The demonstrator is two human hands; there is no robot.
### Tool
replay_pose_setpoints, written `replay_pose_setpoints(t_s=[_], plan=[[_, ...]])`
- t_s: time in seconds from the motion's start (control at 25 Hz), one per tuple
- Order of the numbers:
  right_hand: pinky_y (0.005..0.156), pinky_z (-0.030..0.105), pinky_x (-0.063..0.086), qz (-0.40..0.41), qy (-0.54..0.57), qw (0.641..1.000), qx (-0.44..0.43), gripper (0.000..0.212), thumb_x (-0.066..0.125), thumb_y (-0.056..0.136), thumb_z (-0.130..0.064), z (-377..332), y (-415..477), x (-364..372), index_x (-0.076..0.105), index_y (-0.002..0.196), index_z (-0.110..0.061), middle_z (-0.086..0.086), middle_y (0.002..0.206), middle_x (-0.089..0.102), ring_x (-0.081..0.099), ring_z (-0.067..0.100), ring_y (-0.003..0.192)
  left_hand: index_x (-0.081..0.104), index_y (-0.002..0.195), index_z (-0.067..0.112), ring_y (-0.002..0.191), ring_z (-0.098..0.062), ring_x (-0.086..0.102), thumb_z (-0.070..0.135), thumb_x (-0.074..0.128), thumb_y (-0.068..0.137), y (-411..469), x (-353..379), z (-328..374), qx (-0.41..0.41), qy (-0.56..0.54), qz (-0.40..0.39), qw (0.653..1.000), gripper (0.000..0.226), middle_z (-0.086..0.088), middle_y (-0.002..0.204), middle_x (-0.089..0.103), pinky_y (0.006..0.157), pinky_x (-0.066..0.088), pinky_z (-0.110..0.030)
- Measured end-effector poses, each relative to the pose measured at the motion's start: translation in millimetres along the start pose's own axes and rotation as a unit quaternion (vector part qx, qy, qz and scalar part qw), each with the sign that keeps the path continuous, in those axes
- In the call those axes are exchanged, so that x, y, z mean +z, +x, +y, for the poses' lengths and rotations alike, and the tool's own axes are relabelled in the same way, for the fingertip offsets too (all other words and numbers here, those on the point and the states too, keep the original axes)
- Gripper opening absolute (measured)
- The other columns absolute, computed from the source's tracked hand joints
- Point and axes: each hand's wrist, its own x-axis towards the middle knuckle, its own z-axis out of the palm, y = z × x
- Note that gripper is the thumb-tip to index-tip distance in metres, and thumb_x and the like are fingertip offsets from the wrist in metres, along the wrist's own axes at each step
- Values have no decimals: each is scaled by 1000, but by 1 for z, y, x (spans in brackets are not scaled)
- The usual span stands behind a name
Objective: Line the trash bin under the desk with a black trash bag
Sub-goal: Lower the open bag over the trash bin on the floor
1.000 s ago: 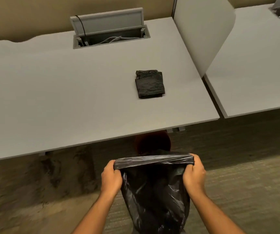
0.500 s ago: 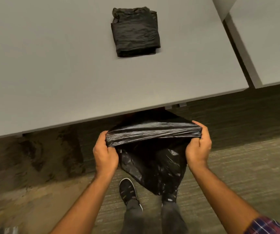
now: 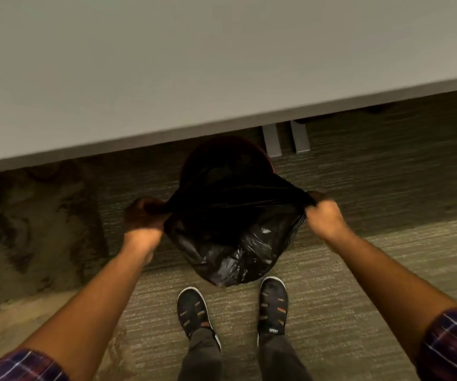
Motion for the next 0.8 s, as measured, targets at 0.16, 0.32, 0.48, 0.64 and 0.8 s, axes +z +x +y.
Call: replay_pose_setpoints(t_s=[0.16,0.32,0.48,0.64,0.8], plan=[[63,28,61,-58,49,996,-46,18,76,95,-7,7,47,-6,69,111,-3,10,96,74,72,23,80,84,80,18,72,-16,79,0,71,96,59,4,-35,-116,-133,-82,981,27,-5,84,82,59,62,-27],[58,28,62,-225,167,960,8,11,77,96,-21,3,80,-20,68,100,-17,-2,80,79,77,11,70,90,73,22,64,-3,80,3,72,95,109,2,-38,-132,-112,-195,965,35,4,76,85,51,61,-20],[64,34,56,-152,206,967,12,24,63,105,-18,-17,118,2,66,82,-23,-2,77,73,69,14,69,89,98,13,85,-15,83,19,79,79,147,7,-23,-145,-131,-292,936,22,-6,100,86,75,68,-32],[80,41,59,-74,278,958,15,21,55,108,-10,-37,157,23,69,121,0,20,100,68,67,30,87,84,110,13,85,-17,85,30,76,84,172,25,-12,-176,-192,-292,920,31,-5,102,88,66,68,-32],[81,42,67,-86,305,948,31,33,60,107,-17,-43,191,33,69,127,7,25,117,77,76,38,106,79,117,15,97,-26,84,49,65,101,190,55,0,-156,-187,-235,941,40,-9,112,86,73,66,-36]])
